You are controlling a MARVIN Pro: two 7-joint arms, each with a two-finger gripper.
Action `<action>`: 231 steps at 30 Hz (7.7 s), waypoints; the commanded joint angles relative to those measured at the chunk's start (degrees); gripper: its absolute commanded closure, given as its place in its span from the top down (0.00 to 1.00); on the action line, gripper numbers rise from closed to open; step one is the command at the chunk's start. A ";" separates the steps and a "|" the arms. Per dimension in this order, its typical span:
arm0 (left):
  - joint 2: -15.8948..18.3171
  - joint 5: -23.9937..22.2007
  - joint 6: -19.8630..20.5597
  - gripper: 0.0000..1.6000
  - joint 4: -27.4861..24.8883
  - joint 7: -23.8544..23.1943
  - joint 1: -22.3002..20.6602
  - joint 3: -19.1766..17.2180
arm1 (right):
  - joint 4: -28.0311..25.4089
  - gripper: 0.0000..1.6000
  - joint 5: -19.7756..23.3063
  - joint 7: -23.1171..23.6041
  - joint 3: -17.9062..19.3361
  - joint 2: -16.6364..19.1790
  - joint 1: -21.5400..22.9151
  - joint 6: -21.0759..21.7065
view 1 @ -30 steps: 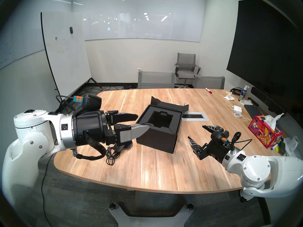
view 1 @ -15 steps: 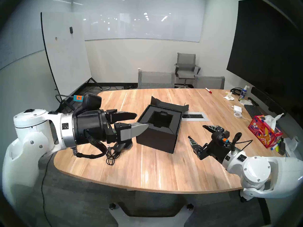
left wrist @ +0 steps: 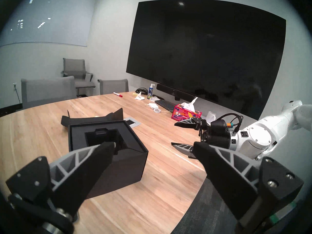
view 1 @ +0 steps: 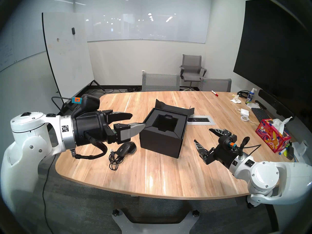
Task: Open the box and place the mouse inside
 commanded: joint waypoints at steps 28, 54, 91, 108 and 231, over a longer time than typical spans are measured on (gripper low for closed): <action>4.48 12.88 -4.43 1.00 2.32 -1.48 -1.35 3.21 | -0.24 1.00 -0.79 0.47 9.35 -0.10 -8.83 -2.00; 12.24 19.57 -5.58 1.00 12.43 -4.36 -10.58 11.48 | -0.17 1.00 -0.90 1.89 16.34 -0.10 -15.59 -2.52; 13.29 34.02 -16.65 1.00 19.26 -21.09 14.14 -3.68 | -0.20 1.00 -0.74 3.57 25.76 -0.10 -24.69 -2.99; 10.64 36.74 -8.69 1.00 12.16 -16.83 15.29 -1.90 | -0.25 1.00 -0.52 4.43 30.96 -0.10 -29.70 -3.22; -1.66 46.19 8.36 1.00 37.92 1.07 -23.05 37.75 | -4.72 1.00 -5.64 35.31 69.16 -24.80 -56.87 4.23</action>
